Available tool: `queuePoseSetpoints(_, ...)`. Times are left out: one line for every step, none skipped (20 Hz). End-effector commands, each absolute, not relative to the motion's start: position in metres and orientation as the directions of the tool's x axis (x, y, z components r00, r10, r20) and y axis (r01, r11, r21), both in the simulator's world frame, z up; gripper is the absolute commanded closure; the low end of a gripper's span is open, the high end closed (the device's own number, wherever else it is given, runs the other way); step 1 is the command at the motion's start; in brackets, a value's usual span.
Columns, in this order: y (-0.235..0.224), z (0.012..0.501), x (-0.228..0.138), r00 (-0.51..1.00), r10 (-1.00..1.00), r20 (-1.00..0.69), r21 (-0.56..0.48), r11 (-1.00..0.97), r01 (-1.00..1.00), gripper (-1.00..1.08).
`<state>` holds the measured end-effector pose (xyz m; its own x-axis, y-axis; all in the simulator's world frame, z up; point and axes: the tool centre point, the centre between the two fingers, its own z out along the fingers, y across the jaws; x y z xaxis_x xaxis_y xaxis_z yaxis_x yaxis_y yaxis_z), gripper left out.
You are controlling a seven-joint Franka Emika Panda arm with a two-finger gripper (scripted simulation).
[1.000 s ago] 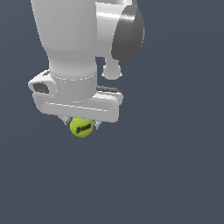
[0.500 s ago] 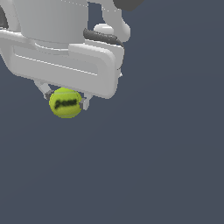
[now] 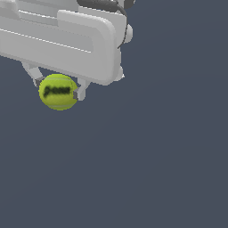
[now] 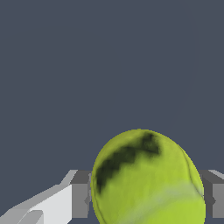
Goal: Pick up the object and move it to a goal position.
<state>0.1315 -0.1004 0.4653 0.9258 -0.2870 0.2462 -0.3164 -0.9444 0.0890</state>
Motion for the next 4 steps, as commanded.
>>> queuePoseSetpoints(-0.1008, 0.4693, 0.1317, 0.924, -0.291, 0.249, 0.089, -0.943, -0.321, 1.08)
queuePoseSetpoints(-0.1009, 0.4698, 0.1318, 0.923, -0.292, 0.250, 0.089, -0.943, -0.322, 1.08)
queuePoseSetpoints(-0.1008, 0.4699, 0.1320, 0.923, -0.292, 0.250, 0.089, -0.943, -0.322, 1.08)
queuePoseSetpoints(-0.1007, 0.4700, 0.1320, 0.923, -0.292, 0.250, 0.089, -0.943, -0.322, 1.08)
